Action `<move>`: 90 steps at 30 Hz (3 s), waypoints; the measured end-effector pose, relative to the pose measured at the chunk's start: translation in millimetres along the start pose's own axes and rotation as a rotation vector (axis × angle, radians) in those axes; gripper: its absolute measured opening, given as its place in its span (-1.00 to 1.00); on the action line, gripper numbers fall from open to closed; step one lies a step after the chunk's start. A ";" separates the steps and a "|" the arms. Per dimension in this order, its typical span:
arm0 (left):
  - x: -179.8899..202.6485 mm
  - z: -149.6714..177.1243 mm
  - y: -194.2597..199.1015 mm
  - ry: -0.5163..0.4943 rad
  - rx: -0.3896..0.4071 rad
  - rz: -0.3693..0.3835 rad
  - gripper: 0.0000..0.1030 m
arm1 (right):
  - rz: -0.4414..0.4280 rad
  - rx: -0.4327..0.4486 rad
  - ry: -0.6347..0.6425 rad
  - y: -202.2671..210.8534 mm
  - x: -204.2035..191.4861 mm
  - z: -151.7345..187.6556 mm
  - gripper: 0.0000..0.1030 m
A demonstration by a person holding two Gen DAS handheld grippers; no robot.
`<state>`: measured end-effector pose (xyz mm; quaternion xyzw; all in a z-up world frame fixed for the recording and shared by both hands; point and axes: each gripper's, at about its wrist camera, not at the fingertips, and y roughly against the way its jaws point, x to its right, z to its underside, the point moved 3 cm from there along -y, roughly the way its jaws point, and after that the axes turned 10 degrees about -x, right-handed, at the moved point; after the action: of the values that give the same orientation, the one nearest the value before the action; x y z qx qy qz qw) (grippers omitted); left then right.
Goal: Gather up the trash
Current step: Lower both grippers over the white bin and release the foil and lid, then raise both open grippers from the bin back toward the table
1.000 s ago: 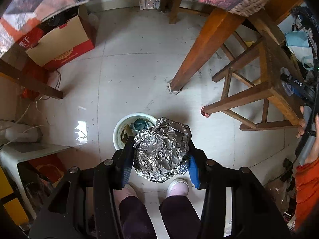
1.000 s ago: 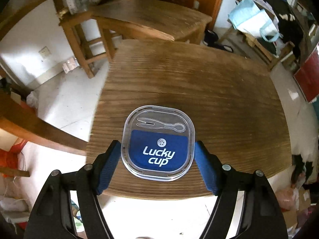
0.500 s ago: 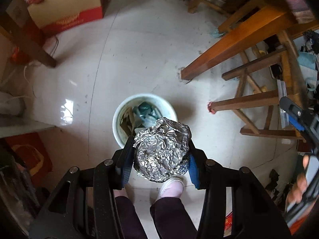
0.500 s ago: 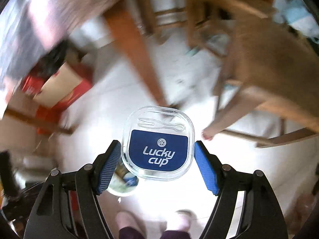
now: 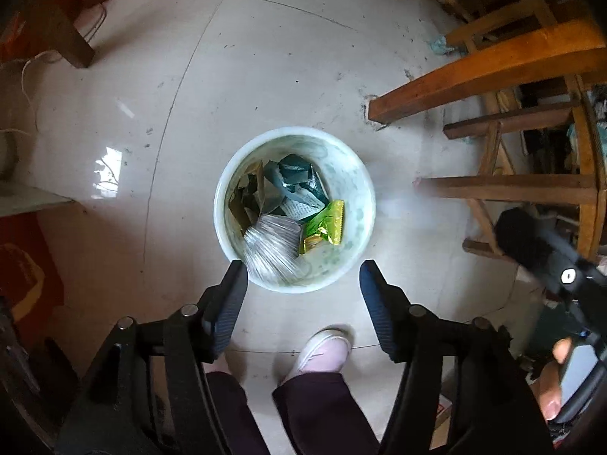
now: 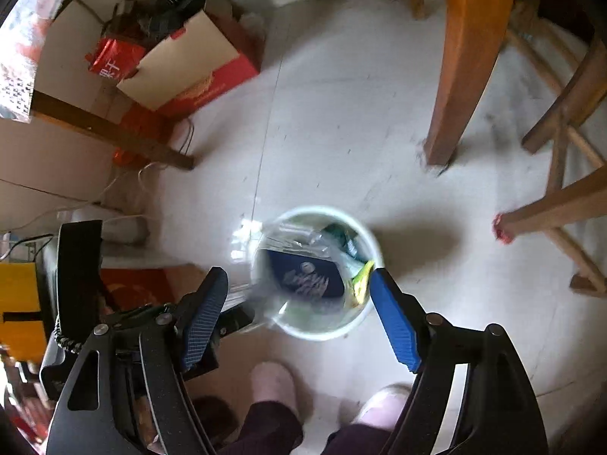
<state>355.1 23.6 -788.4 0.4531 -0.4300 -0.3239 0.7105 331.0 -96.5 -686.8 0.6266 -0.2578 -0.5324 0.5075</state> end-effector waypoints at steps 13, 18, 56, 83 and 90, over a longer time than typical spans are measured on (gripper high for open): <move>17.5 13.3 108.4 -0.084 0.103 -0.097 0.18 | 0.097 0.007 -0.041 58.6 -18.3 7.8 0.44; 38.3 29.4 202.2 -0.107 0.203 -0.143 0.18 | 0.136 0.063 -0.026 125.4 -47.1 6.2 0.44; 142.7 200.8 752.4 -0.417 1.123 -0.082 0.37 | 0.393 0.964 0.138 600.6 -323.2 68.2 0.48; 257.1 0.5 765.1 -0.238 1.177 -0.129 0.81 | 0.270 0.924 0.333 662.0 -256.8 -111.9 0.73; 240.3 -47.0 764.6 -0.170 1.140 -0.187 0.91 | 0.218 0.863 0.341 651.1 -256.9 -164.7 0.74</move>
<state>552.6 126.7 -17.1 0.7725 -0.5500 -0.1378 0.2859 548.3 -44.4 -3.4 0.8278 -0.4327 -0.2098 0.2889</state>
